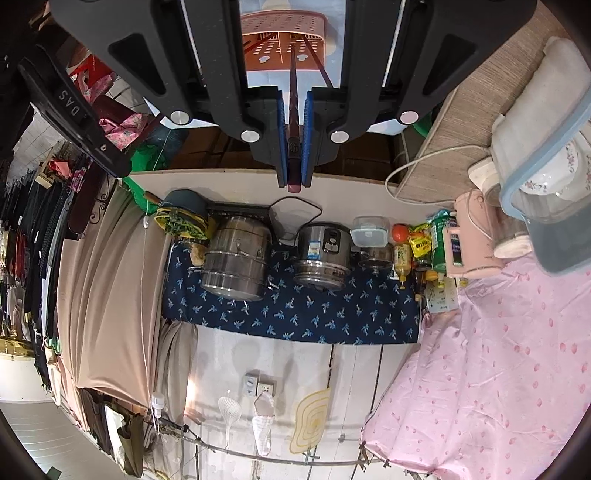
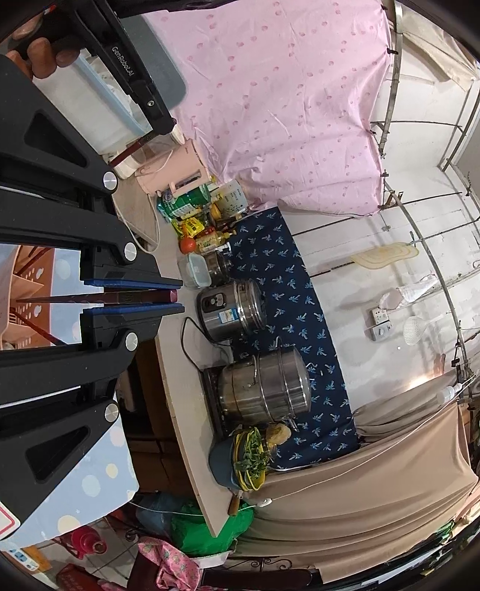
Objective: Organize utensils
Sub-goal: 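Lower the dark red chopstick into the caddy with the right gripper, then open the right gripper to release the chopstick in the caddy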
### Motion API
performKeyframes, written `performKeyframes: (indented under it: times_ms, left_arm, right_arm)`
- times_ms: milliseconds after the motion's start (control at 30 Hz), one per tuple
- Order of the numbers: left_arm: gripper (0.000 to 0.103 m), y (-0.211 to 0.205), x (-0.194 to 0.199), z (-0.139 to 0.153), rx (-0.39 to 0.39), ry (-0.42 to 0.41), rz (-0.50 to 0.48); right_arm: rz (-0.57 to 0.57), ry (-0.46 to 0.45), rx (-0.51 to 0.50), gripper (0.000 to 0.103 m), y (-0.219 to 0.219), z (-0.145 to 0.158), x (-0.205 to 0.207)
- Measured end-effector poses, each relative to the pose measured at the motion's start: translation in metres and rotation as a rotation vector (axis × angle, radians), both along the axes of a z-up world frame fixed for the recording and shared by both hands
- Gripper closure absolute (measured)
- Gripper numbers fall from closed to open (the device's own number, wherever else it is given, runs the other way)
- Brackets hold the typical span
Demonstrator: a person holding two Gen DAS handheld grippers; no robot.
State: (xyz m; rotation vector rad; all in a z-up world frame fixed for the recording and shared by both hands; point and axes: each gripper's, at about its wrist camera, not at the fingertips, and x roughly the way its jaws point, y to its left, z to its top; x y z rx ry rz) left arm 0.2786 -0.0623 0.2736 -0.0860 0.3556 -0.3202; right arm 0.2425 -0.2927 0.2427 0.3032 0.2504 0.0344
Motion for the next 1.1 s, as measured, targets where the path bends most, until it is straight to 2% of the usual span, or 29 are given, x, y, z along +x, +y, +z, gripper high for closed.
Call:
performKeyframes:
  times_ms: [367,533,633,700,767,1100]
  left_arm:
    - [0.096,-0.006,0.023,-0.051,0.006,0.114,-0.008]
    - [0.096,-0.008,0.020,-0.061,0.011,0.124,-0.011]
    - [0.095,-0.009,0.017,-0.063,0.009,0.122,-0.008]
    - [0.081,-0.011,0.014,-0.064,0.020,0.115,0.001]
    - [0.072,-0.010,0.011,-0.062,0.023,0.107,0.009]
    - [0.070,-0.005,-0.002,-0.057,0.034,0.100,0.014]
  right_arm:
    - [0.027,0.112,-0.014,0.096,0.007,-0.053,0.017]
    - [0.032,0.136,-0.018,0.095,0.008,-0.062,0.016]
    - [0.026,0.129,-0.028,0.089,0.009,-0.061,0.014]
    - [0.024,0.125,-0.035,0.084,0.009,-0.060,0.010]
    - [0.025,0.119,-0.035,0.082,0.009,-0.059,0.005]
    - [0.035,0.106,-0.047,0.080,0.011,-0.051,-0.022]
